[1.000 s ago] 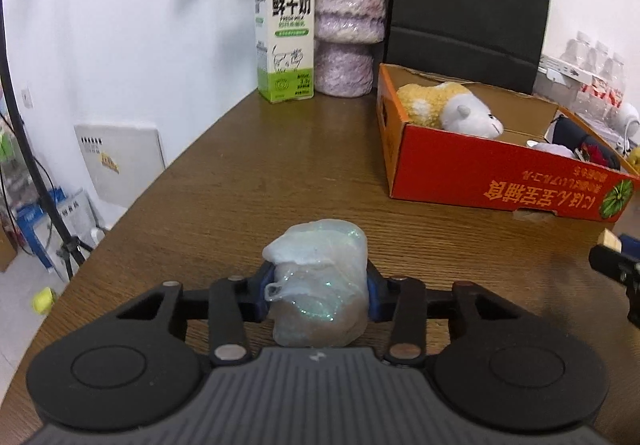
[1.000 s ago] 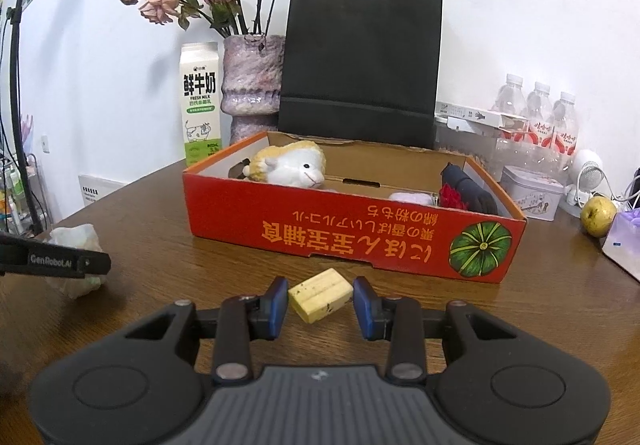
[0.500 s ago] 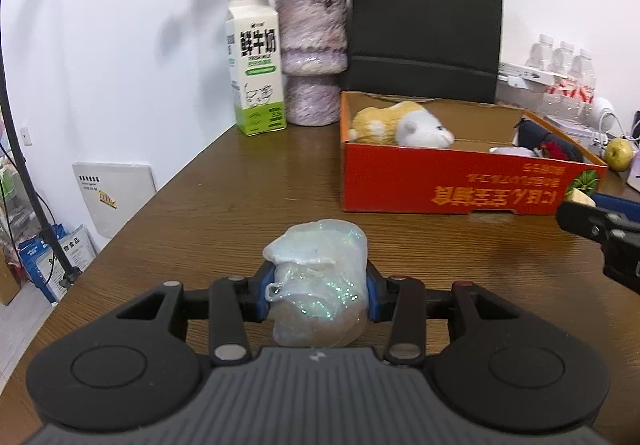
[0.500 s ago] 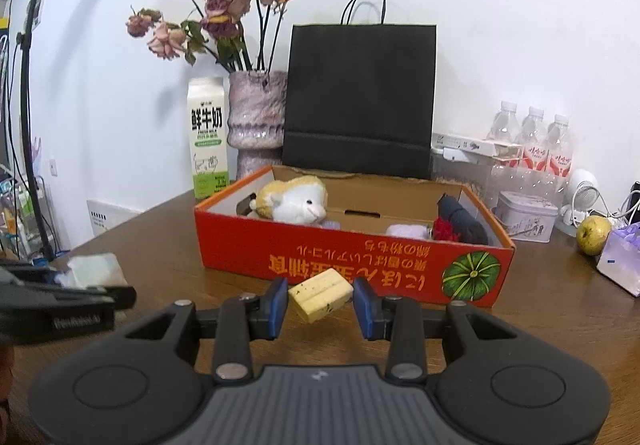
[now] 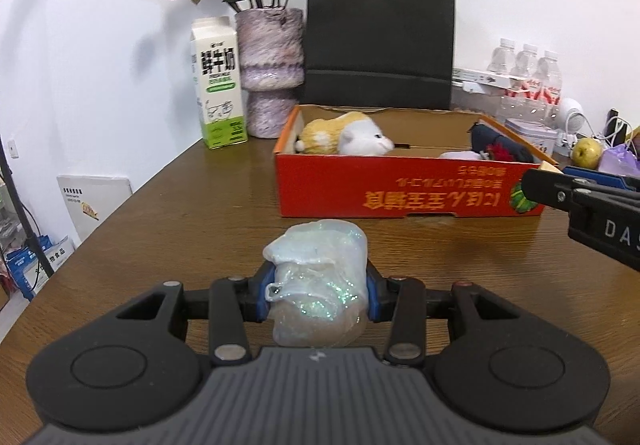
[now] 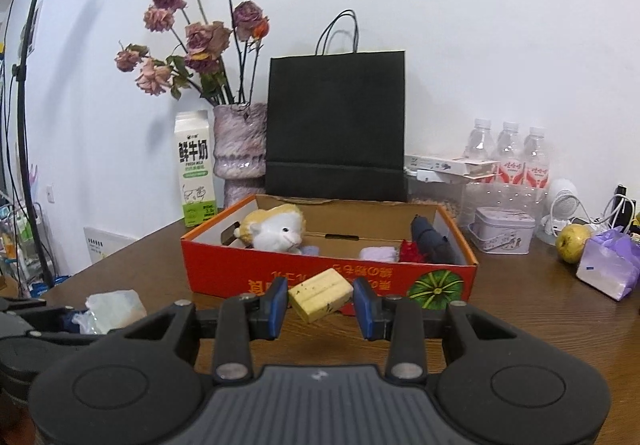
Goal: Organize objects
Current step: 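Carry the plastic bag and yellow sponge with both tools over the box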
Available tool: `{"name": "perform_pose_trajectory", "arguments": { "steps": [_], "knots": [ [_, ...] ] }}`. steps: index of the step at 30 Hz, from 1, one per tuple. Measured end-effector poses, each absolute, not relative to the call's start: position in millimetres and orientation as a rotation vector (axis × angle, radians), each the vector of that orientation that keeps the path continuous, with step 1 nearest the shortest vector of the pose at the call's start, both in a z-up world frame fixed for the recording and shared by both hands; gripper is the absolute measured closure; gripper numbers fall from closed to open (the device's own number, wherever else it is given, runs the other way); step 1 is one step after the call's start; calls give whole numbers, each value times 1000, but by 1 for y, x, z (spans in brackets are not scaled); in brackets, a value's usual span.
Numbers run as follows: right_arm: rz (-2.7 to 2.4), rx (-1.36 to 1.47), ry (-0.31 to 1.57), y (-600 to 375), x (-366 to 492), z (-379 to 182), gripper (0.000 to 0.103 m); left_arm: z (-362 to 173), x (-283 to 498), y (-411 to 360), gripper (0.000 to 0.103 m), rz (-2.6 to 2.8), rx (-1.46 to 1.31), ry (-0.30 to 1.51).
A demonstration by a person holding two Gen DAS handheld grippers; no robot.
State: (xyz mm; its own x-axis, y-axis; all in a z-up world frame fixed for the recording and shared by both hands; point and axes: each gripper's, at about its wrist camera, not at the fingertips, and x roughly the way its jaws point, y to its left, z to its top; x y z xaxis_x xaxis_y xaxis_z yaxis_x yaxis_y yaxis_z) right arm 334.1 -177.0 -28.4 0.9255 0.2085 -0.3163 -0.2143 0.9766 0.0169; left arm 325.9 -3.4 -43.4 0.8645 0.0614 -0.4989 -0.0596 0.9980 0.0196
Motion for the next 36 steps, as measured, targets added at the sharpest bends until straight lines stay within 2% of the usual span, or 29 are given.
{"name": "perform_pose_trajectory", "arguments": {
  "steps": [17, 36],
  "knots": [
    [192, 28, 296, -225, 349, -14, 69, -23, 340, -46, 60, 44, 6, 481],
    [215, 12, 257, -222, 413, 5, 69, 1, 406, -54, 60, 62, -45, 419]
  ]
}}
